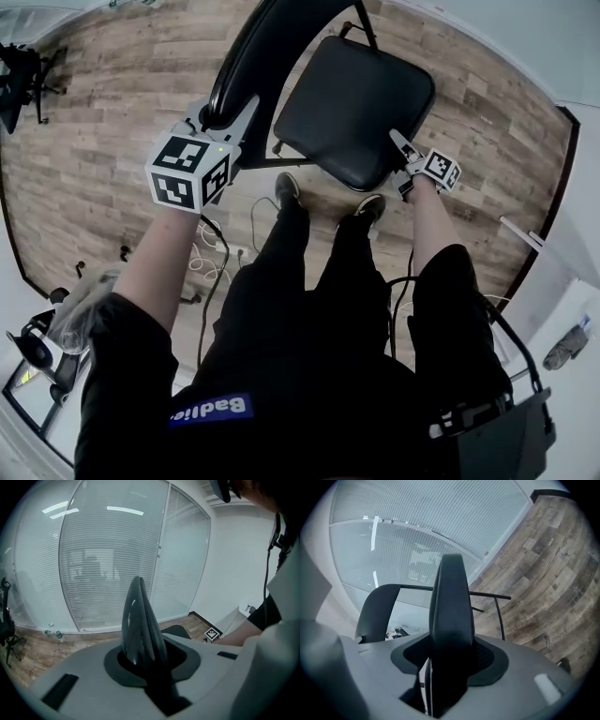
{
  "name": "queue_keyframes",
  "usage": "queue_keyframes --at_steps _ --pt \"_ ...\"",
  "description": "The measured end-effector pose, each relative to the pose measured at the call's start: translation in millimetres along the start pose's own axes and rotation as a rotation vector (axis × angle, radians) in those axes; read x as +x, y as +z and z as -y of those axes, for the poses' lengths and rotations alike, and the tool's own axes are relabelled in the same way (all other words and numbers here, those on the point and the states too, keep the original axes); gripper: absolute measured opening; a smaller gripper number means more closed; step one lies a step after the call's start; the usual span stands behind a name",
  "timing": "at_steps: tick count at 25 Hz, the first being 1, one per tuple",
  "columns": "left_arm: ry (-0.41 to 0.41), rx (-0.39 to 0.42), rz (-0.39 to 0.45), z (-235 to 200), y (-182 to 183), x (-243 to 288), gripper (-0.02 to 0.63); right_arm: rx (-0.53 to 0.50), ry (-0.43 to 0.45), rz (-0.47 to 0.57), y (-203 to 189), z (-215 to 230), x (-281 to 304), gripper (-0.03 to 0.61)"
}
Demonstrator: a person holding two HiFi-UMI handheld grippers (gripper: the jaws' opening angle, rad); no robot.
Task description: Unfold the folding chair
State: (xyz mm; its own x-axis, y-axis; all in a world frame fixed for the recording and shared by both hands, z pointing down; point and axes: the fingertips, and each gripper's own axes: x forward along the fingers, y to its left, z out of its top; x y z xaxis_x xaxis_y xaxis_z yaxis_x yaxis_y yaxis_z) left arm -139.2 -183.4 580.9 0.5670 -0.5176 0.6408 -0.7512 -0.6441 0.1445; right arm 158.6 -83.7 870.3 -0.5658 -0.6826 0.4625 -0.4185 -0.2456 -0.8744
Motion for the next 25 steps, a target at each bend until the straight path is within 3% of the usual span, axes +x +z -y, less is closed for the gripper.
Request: queue_keyframes --at_steps 7,25 --pt "-0.021 -0.024 0.012 9 -15 16 0.077 -0.001 -0.036 0.040 4 53 -7 0.225" --pt "-0.137 -0.154 0.030 -9 -62 82 0.077 0.060 0.048 0.107 18 191 -12 0.253"
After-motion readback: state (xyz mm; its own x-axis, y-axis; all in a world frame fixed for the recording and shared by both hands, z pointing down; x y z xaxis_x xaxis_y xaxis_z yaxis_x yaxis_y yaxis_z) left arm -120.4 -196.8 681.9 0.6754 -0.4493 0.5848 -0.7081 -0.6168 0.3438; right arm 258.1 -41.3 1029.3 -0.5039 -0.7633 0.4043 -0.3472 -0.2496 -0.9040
